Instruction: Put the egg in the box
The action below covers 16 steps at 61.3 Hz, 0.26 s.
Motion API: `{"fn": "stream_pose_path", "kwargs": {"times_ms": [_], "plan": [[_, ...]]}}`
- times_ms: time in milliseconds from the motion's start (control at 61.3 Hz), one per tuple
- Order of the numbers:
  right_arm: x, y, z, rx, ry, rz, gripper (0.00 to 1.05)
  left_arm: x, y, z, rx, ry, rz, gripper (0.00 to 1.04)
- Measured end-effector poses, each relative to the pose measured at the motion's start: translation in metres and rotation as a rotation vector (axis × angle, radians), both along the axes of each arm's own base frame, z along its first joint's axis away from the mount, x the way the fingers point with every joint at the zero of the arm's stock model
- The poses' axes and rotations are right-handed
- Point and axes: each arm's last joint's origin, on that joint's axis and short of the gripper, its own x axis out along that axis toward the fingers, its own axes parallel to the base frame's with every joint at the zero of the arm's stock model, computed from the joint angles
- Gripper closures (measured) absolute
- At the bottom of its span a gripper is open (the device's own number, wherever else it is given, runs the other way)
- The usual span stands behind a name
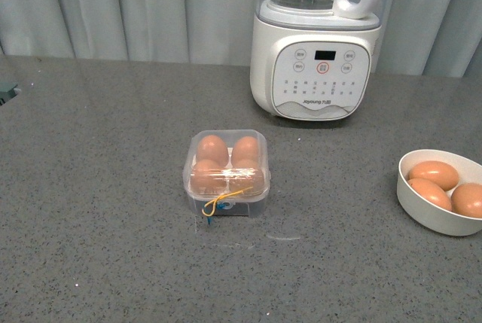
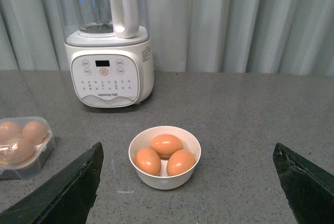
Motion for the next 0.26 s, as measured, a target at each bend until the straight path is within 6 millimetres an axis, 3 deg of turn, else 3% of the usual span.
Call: {"fn": "stream_pose_path", "kwargs": {"times_ms": [261], "plan": [[0.0,0.0,0.0,0.0,0.0,0.0,0.09,-0.012,0.0,-0.005,0.0,0.035,0.0,1.01]]}}
